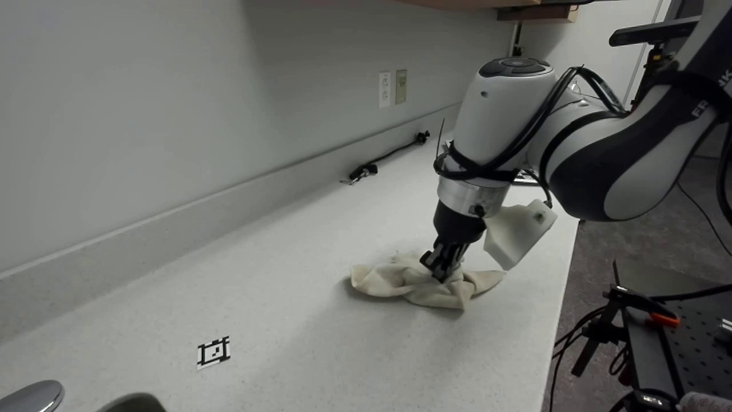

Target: Use the white cloth to wipe the top of the cabinet

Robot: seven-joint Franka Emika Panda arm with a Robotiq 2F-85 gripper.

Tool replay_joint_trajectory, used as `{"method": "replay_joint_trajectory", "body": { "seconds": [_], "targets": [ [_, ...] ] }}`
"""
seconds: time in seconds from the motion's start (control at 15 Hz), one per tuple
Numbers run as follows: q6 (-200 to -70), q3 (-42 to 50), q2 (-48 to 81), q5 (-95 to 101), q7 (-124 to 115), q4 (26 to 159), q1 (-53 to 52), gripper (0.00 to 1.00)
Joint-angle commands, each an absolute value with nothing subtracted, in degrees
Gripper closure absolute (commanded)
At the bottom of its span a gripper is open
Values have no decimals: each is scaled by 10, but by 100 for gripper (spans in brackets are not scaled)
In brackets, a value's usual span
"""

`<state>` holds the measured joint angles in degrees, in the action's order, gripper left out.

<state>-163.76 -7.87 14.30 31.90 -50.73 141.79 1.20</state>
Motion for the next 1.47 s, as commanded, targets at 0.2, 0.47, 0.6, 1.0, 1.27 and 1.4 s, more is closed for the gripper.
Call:
{"method": "replay_joint_trajectory", "body": {
  "seconds": [0.2, 0.47, 0.6, 1.0, 1.27, 1.4],
  "targets": [
    [-1628, -67, 166, 308, -504, 1427, 16, 100],
    [-1602, -100, 194, 296, -476, 1372, -1, 100],
    [-1589, -128, 212, 293, -459, 1342, -12, 100],
    [-1562, -213, 265, 297, -414, 1258, -40, 100],
    [-1568, -143, 267, 191, -309, 1230, -145, 100],
    [-1567, -124, 270, 159, -280, 1223, -165, 100]
  ]
}}
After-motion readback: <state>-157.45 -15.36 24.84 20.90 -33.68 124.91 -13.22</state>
